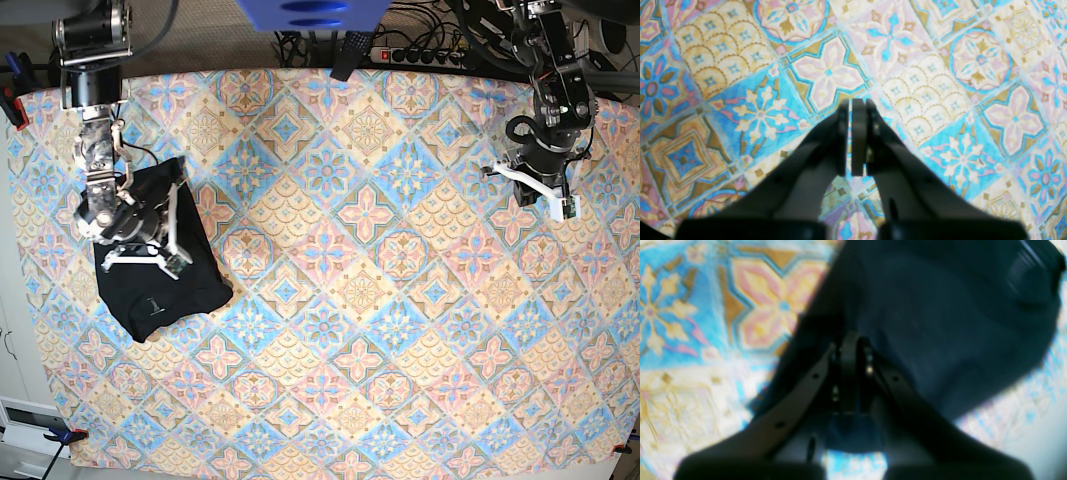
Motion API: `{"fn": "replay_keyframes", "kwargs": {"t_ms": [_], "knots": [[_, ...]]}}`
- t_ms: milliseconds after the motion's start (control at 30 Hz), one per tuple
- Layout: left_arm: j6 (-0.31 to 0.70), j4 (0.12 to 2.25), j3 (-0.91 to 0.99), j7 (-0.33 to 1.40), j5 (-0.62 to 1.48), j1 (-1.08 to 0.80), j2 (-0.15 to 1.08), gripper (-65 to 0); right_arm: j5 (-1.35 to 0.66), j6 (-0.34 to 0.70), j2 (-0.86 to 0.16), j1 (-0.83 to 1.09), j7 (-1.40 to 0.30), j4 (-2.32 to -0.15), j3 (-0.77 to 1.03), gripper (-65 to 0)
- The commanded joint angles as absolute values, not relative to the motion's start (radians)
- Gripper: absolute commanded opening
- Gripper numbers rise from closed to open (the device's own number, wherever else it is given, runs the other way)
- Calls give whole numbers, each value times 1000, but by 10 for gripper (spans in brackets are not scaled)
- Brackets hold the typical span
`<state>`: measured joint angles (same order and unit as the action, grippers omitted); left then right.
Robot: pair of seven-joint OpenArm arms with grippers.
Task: Fold the T-shirt properly
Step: 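Drag the folded bundle toward the table corner with the right gripper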
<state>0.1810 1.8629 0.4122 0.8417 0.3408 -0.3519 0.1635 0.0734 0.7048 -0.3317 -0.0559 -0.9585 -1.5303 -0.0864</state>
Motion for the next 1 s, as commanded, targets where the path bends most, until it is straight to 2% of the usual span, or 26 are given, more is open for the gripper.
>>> {"fn": "replay_keyframes", "kwargs": {"t_ms": [0, 300, 600, 733, 967], "knots": [[183, 1882, 417, 822, 346, -349, 173, -650, 74, 698, -346, -71, -951, -1564, -56, -638], [183, 1882, 417, 822, 346, -346, 170, -650, 76, 698, -354, 48, -949, -1580, 74, -637], [183, 1880, 414, 822, 346, -343, 168, -650, 76, 698, -344, 127, -914, -1561, 47, -636], [183, 1880, 414, 822, 346, -343, 168, -650, 76, 698, -305, 117, -912, -1508, -41, -637], [183, 1880, 415, 822, 346, -352, 173, -650, 77, 698, -240, 93, -802, -1383, -56, -638]]}}
